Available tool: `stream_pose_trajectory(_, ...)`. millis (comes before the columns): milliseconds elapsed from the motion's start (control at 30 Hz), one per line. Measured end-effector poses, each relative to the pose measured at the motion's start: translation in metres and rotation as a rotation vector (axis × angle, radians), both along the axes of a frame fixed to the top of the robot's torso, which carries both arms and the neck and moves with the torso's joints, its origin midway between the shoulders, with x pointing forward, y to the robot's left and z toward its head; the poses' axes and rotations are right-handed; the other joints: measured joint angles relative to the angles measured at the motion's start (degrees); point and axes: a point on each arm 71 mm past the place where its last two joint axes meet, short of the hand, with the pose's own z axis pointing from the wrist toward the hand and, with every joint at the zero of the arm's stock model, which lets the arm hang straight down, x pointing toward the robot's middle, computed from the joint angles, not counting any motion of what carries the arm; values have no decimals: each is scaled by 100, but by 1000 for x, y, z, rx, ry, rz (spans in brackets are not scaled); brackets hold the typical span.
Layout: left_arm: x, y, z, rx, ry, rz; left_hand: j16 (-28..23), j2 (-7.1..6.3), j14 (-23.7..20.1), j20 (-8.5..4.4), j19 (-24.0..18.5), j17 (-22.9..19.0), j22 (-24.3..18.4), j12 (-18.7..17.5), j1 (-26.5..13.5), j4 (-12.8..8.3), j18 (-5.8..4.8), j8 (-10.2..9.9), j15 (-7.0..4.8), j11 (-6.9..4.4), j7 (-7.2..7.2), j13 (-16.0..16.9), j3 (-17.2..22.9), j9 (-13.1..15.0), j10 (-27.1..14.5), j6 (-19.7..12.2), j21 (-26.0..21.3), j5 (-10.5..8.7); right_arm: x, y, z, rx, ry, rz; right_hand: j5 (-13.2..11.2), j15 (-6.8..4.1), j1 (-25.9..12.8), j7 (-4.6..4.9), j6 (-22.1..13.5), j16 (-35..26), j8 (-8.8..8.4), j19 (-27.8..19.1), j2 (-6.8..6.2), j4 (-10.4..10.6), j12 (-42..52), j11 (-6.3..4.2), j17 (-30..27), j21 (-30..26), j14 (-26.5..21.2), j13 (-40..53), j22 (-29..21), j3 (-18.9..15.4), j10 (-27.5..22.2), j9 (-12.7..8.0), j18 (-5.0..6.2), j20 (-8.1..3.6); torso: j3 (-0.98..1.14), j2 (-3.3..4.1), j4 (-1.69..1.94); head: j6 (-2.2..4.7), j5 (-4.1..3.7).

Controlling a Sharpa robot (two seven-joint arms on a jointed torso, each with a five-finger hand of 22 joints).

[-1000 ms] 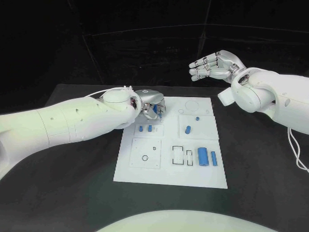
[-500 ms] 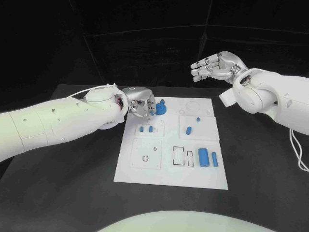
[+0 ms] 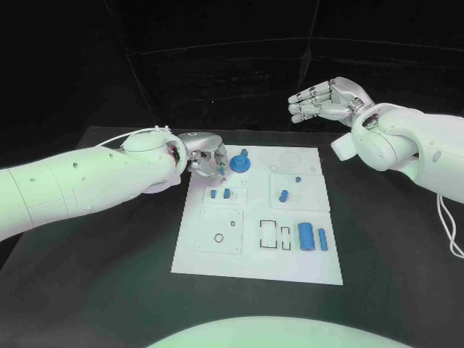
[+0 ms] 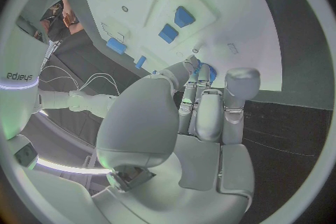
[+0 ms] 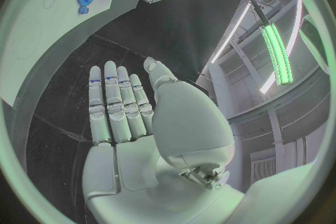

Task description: Assemble the parts on the task board

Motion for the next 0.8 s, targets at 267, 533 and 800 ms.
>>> stream_pose_trajectory(267,2,-1,-3,8,13,0,0,0,0,0,0,-13,0,0,0,0,0,-3,0,0,16,4,0,-5,0,16,0,0,0,0,0,0,0,1,0,0,0,0,0,0,0,0,0,0,0,0,0,0,0,0,0,0,0,0,0,0,4,1,-1,2,-1)
stream_pose_trajectory(533,3,-6,-5,13,23,-6,0,0,0,0,0,-13,-1,-6,0,0,0,-5,0,9,21,4,0,-7,-9,21,0,-1,0,0,0,0,0,1,0,0,1,0,0,0,0,0,0,0,0,0,0,0,0,0,0,0,0,0,0,0,5,2,-1,-2,9)
stream_pose_trajectory(800,2,-7,-7,20,36,-10,0,-24,0,0,0,-29,-1,-6,-23,0,0,-28,0,9,21,4,-1,0,-9,21,0,-2,0,-1,0,0,0,0,0,0,1,0,0,0,0,0,-1,0,0,0,1,0,0,0,0,0,0,0,0,0,5,3,-3,-20,8)
